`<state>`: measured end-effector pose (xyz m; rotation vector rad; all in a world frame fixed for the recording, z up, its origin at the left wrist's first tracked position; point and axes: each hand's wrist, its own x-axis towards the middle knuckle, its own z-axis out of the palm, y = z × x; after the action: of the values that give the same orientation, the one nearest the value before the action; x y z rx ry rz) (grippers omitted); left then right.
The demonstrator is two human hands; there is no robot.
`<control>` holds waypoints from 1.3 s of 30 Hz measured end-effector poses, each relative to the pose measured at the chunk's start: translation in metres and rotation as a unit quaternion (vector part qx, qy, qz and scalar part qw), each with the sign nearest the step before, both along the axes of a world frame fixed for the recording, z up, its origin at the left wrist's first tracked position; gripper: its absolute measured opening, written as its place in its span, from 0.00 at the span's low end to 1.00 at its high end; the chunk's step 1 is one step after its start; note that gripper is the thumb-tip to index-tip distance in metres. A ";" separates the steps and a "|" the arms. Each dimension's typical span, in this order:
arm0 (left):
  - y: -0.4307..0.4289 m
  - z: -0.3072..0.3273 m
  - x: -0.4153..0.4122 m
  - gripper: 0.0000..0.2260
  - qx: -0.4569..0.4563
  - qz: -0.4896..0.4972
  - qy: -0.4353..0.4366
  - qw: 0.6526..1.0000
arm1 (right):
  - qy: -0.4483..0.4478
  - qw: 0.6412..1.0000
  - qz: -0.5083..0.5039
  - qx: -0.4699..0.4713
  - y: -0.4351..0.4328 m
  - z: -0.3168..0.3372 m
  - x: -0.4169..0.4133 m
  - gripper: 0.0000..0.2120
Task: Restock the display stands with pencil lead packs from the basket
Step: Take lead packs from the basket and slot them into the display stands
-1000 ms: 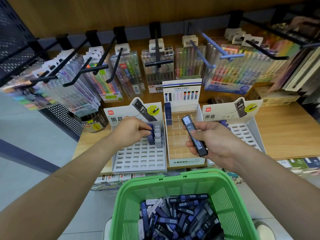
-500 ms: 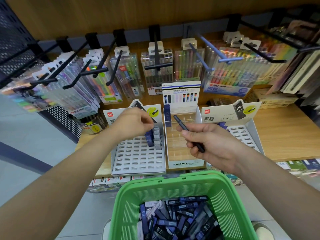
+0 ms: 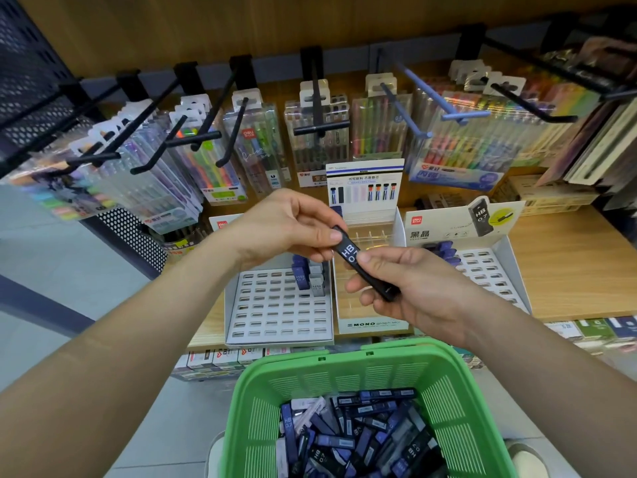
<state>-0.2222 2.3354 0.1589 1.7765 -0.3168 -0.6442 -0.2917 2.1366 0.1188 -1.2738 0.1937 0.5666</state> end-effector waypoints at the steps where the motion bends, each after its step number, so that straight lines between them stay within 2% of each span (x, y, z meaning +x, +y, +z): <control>1: 0.004 0.002 0.001 0.08 0.020 0.012 -0.015 1.000 | -0.011 0.999 -0.003 -0.032 0.002 -0.002 0.000 0.07; 3: 0.020 0.009 0.007 0.07 0.081 0.050 -0.051 0.994 | -0.041 0.991 -0.001 -0.128 0.004 -0.009 0.000 0.06; 5: 0.042 0.014 0.014 0.07 0.166 0.089 -0.086 0.978 | -0.084 0.968 0.023 -0.237 0.004 -0.017 -0.003 0.05; 8: 0.070 0.003 0.024 0.05 0.335 0.130 -0.168 0.918 | -0.173 0.912 0.088 -0.362 0.008 -0.031 -0.010 0.07; 10: 0.076 -0.015 0.028 0.04 0.395 0.143 -0.214 0.882 | -0.232 0.862 0.135 -0.430 0.013 -0.040 -0.015 0.10; 13: 0.076 -0.047 0.029 0.06 0.385 0.155 -0.230 0.880 | -0.287 0.801 0.196 -0.487 0.025 -0.054 -0.024 0.15; 18: 0.073 -0.088 0.024 0.06 0.387 0.115 -0.299 0.865 | -0.313 0.758 0.281 -0.499 0.047 -0.080 -0.037 0.20; 23: 0.076 -0.098 0.017 0.07 0.399 0.087 -0.343 0.846 | -0.322 0.711 0.327 -0.533 0.069 -0.096 -0.032 0.25; 29: 0.073 -0.099 0.018 0.09 0.400 0.106 -0.345 0.843 | -0.323 0.659 0.347 -0.584 0.083 -0.114 -0.031 0.28; 33: 0.068 -0.098 0.017 0.09 0.383 0.063 -0.354 0.851 | -0.327 0.652 0.334 -0.597 0.088 -0.118 -0.027 0.25; 39: 0.065 -0.099 0.019 0.11 0.413 0.035 -0.367 0.833 | -0.340 0.662 0.307 -0.593 0.087 -0.125 -0.024 0.22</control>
<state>-0.2031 2.4007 0.0597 2.8387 -0.5363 0.0396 -0.3158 2.2234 -0.0059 -2.8136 -0.6652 0.4542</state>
